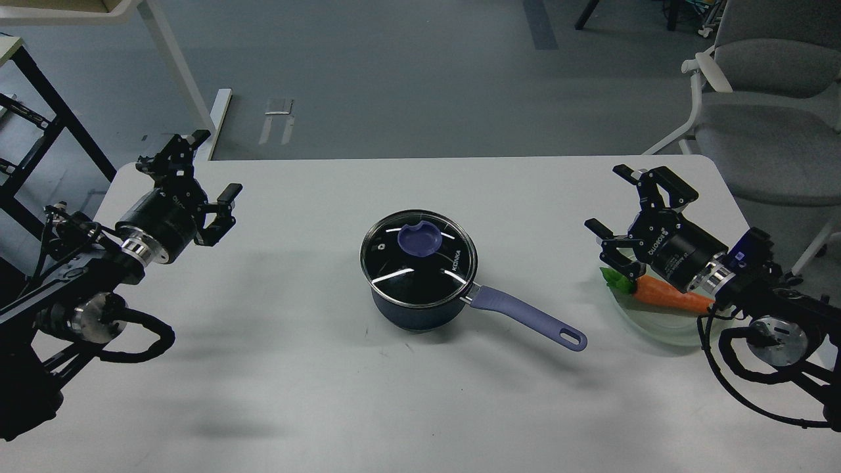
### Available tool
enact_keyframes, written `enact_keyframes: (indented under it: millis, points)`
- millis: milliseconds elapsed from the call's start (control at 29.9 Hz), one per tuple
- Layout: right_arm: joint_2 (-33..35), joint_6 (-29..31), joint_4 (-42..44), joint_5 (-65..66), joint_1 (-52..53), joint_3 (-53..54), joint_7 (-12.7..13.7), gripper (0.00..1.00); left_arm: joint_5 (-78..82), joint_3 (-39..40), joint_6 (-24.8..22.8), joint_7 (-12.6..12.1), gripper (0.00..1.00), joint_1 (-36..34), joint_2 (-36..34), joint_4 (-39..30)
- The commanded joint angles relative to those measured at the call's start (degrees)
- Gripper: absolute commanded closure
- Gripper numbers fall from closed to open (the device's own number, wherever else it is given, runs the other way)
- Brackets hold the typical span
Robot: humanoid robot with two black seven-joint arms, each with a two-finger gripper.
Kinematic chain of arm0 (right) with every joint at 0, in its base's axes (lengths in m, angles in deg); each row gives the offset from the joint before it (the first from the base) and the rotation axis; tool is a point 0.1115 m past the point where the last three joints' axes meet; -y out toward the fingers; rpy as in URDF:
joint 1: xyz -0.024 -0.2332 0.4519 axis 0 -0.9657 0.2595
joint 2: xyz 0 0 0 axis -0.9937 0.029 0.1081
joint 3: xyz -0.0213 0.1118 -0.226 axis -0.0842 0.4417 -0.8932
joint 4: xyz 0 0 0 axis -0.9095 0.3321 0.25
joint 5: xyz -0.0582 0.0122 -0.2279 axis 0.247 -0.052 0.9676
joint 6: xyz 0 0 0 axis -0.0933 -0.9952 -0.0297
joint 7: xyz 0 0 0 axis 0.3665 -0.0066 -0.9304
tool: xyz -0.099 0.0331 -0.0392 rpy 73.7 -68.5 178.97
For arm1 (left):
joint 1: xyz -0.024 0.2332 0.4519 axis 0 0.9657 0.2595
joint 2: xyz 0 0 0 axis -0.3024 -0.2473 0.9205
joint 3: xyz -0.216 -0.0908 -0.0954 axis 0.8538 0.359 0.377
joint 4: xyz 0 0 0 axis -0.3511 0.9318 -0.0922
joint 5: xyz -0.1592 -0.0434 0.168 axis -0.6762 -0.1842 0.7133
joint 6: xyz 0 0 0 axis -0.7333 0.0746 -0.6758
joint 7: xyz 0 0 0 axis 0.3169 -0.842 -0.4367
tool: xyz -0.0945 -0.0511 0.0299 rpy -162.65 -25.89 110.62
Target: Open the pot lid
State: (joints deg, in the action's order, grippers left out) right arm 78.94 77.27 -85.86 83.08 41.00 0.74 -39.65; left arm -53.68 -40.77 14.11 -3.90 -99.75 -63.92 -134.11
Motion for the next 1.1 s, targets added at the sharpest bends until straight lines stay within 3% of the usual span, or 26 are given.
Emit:
enact_keyframes:
  millis: [0,234,468,702,1070]
  points:
    - [0.38,-0.20,-0.34,-0.88,-0.29,0.22,0.00,0.00,-0.05,0.20,0.17,0.08,0.01,0.02,0.44,0.01]
    - [1.95,-0.20,-2.18,-0.89,-0.12,1.10,0.00,0.00,-0.05,-0.77,-0.35,-0.10,0.01,-0.33,-0.26,0.71]
    - [13.64,-0.11,-10.44,6.04,4.01,1.63,0.00,0.00,0.03,-0.15,-5.19,-0.27,0.01,-2.71,-0.43,3.52]
    - [31.57,-0.03,-28.71,29.31,13.67,1.02,0.00,0.00,-0.05,-0.68,-5.89,0.08,0.01,-5.43,0.18,4.41]
    - [29.39,0.15,-32.77,70.81,19.57,-1.79,0.00,0.00,0.03,-0.59,-5.89,0.34,0.01,-5.52,0.97,3.53]
